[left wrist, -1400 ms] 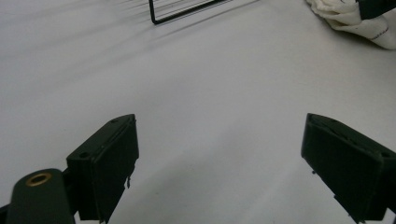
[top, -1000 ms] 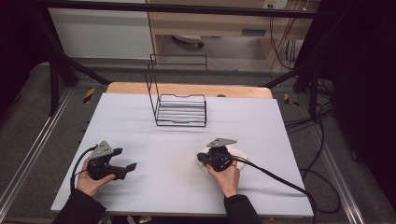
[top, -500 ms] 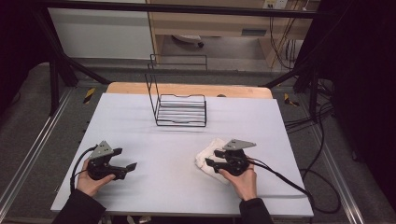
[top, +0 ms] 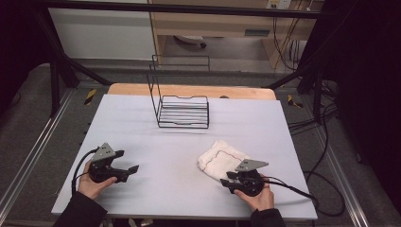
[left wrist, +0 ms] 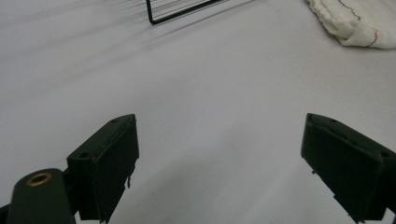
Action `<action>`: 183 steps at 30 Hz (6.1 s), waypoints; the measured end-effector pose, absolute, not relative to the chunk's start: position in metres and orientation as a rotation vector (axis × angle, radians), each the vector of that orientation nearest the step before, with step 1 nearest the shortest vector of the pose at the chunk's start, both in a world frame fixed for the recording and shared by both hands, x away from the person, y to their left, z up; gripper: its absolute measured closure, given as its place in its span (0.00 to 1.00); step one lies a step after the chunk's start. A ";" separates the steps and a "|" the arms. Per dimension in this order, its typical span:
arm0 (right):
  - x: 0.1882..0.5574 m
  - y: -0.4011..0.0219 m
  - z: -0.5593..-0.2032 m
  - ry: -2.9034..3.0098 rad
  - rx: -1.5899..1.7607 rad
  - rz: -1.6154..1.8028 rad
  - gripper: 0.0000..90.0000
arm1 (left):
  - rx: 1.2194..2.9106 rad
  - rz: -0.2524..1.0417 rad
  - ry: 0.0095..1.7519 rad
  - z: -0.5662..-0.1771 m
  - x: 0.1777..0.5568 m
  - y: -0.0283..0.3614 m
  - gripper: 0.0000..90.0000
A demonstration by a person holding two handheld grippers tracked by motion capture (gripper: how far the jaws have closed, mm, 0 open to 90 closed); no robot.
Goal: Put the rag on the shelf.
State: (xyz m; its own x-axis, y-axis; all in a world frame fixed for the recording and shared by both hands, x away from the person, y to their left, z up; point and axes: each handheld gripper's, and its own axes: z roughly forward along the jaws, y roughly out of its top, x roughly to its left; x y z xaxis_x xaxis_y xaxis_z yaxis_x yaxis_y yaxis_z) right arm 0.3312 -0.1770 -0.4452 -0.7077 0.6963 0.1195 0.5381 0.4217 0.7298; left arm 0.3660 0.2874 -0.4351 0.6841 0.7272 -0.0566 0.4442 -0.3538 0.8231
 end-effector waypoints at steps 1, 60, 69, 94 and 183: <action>0.331 -0.175 -0.446 2.472 1.088 1.150 0.69 | 2.009 0.403 0.901 -0.435 0.366 0.287 0.12; 0.370 -0.209 -0.439 2.287 1.251 1.254 0.14 | 2.048 0.335 0.919 -0.418 0.378 0.203 0.11; 0.368 -0.218 -0.442 2.274 1.284 1.243 0.04 | 2.074 0.311 0.935 -0.422 0.390 0.148 0.22; 0.371 -0.216 -0.442 2.254 1.294 1.281 0.04 | 2.072 0.135 1.022 -0.449 0.404 0.090 0.72; 0.376 -0.190 -0.380 2.162 1.207 1.471 0.92 | 1.849 0.240 0.846 -0.384 0.380 0.103 0.93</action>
State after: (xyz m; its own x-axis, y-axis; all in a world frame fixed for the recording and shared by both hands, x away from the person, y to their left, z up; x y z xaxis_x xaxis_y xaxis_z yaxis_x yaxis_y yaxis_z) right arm 0.3757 -0.1903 -0.3803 -0.6209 0.7504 0.2268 0.4865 0.1420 0.8620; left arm 0.3796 0.1027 -0.3842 0.7308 0.6485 -0.2130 0.4405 -0.2097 0.8730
